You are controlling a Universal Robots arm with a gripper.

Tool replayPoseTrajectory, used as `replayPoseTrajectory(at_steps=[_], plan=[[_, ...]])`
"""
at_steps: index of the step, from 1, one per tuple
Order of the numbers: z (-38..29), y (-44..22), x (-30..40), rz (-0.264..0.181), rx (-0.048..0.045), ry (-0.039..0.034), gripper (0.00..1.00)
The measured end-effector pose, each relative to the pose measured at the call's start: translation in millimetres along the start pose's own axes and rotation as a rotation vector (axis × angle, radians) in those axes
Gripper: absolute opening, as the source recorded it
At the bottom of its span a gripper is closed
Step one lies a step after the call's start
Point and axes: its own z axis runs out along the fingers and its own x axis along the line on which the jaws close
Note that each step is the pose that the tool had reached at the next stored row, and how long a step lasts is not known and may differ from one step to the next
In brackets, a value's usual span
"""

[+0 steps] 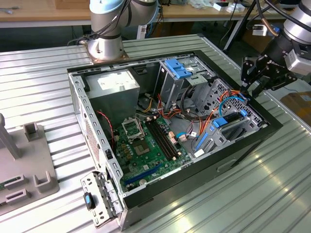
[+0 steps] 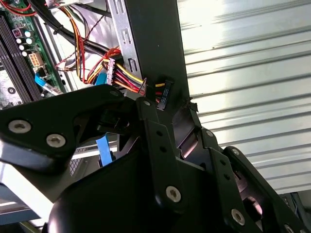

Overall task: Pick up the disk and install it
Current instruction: 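Insert the first disk wire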

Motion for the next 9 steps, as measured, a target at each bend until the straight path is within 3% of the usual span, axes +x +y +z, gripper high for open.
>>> replayPoseTrajectory(at_steps=[6, 8, 9], plan=[[0.0, 0.0, 0.0, 0.0, 0.0, 0.0001, 0.42], [0.0, 0.0, 0.0, 0.0, 0.0, 0.0, 0.33], [0.0, 0.0, 0.0, 0.0, 0.0, 0.0, 0.33]])
